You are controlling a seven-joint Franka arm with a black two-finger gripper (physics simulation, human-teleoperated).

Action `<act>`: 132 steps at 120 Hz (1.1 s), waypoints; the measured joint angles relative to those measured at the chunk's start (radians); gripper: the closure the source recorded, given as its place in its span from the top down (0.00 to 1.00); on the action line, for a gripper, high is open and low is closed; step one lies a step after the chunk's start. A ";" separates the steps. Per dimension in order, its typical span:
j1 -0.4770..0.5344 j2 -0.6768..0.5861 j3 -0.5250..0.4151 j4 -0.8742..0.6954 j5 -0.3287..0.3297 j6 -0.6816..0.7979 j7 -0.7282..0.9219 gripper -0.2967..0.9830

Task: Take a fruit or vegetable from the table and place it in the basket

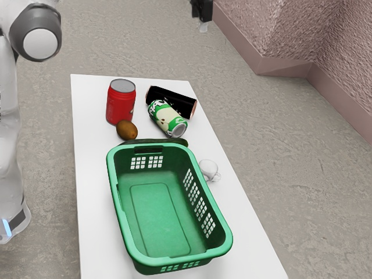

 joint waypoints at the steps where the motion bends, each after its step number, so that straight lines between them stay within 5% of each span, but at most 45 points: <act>1: -0.008 0.006 0.001 0.000 -0.002 -0.001 0.001 0.75; 32: 0.097 0.059 0.023 -0.018 -0.010 -0.118 0.024 0.75; 50: 0.034 0.054 0.022 -0.044 0.009 -0.251 0.009 0.75; 60: 0.007 -0.135 -0.007 -0.339 0.016 -0.202 0.004 0.75; 66: 0.071 -0.263 -0.084 -0.530 0.018 -0.141 0.003 0.75; 78: 0.338 -0.414 -0.459 -0.698 0.021 -0.021 0.055 0.75; 98: 0.388 -0.464 -0.596 -0.914 0.020 0.087 0.100 0.75; 118: 0.348 -0.381 -0.661 -0.797 0.050 -0.020 0.154 0.75; 132: 0.376 -0.048 -0.662 -0.584 0.056 -0.233 0.138 0.75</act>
